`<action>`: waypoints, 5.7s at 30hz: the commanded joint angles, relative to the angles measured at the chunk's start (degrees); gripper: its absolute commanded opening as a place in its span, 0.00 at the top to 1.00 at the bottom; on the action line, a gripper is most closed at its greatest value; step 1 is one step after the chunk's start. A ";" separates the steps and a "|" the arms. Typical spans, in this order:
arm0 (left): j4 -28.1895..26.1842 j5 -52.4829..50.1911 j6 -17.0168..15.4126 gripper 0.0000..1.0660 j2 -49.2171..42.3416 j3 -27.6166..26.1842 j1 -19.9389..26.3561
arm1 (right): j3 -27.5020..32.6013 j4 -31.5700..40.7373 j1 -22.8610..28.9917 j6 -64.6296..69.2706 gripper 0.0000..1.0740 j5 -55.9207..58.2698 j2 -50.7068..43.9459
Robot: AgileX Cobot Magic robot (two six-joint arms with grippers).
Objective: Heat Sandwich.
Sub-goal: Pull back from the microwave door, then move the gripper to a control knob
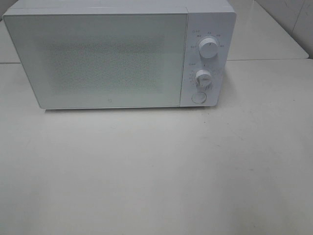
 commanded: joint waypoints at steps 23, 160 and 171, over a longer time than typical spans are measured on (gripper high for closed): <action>-0.17 -0.06 -0.06 0.08 -1.03 0.17 -0.34 | -0.34 -0.11 -0.46 1.95 0.29 -28.30 25.67; -0.17 -0.06 -0.06 0.08 -1.03 0.17 -0.34 | -15.07 46.29 32.31 -22.35 0.59 -96.14 88.12; -0.17 -0.06 -0.06 0.08 -1.03 0.17 -0.34 | -15.07 46.41 32.31 -22.35 0.97 -96.77 88.12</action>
